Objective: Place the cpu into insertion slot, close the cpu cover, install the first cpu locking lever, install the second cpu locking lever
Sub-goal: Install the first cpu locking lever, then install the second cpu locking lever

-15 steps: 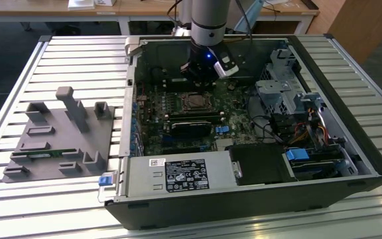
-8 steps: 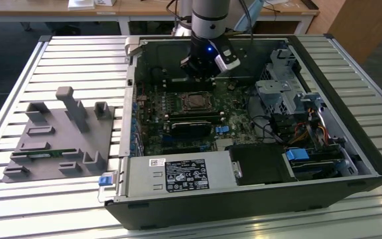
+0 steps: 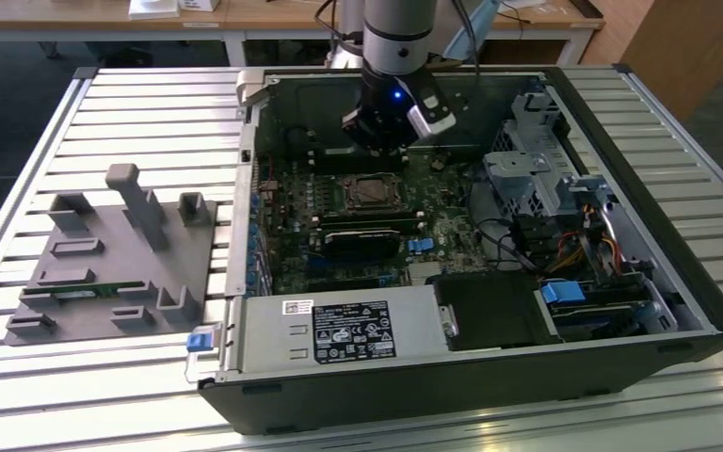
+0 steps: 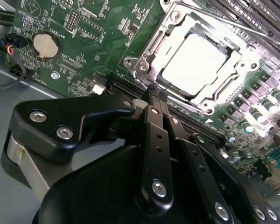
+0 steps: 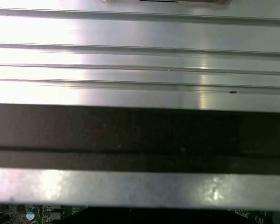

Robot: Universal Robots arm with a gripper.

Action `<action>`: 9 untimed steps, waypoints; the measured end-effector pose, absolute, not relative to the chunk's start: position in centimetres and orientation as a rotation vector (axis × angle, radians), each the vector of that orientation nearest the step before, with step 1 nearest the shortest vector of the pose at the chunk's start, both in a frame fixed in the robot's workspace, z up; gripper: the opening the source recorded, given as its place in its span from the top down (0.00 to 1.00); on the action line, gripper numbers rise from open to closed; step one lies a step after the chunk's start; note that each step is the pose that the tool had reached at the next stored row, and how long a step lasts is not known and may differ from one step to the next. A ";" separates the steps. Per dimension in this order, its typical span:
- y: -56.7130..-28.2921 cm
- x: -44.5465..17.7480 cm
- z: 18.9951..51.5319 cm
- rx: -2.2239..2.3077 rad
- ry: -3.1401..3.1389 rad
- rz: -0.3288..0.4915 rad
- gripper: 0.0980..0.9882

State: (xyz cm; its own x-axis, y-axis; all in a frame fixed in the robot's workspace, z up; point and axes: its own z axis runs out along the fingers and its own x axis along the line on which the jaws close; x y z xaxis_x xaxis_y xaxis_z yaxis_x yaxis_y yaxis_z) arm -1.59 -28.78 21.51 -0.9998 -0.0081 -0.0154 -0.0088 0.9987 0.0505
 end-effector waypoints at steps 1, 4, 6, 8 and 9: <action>-28.8 -1.6 21.5 -0.013 3.125 0.079 0.99; -29.0 -1.6 21.5 -0.013 3.125 0.079 0.99; -29.0 -1.6 21.5 -0.013 3.125 0.079 0.99; -29.1 -1.6 21.5 -0.013 3.125 0.079 0.99; -29.2 -1.6 21.5 -0.013 3.125 0.079 0.99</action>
State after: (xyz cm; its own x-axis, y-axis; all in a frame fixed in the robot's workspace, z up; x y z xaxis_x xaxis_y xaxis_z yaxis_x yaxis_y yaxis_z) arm -1.59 -29.17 21.51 -0.9998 -0.0080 -0.0154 -0.0088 0.9987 0.0505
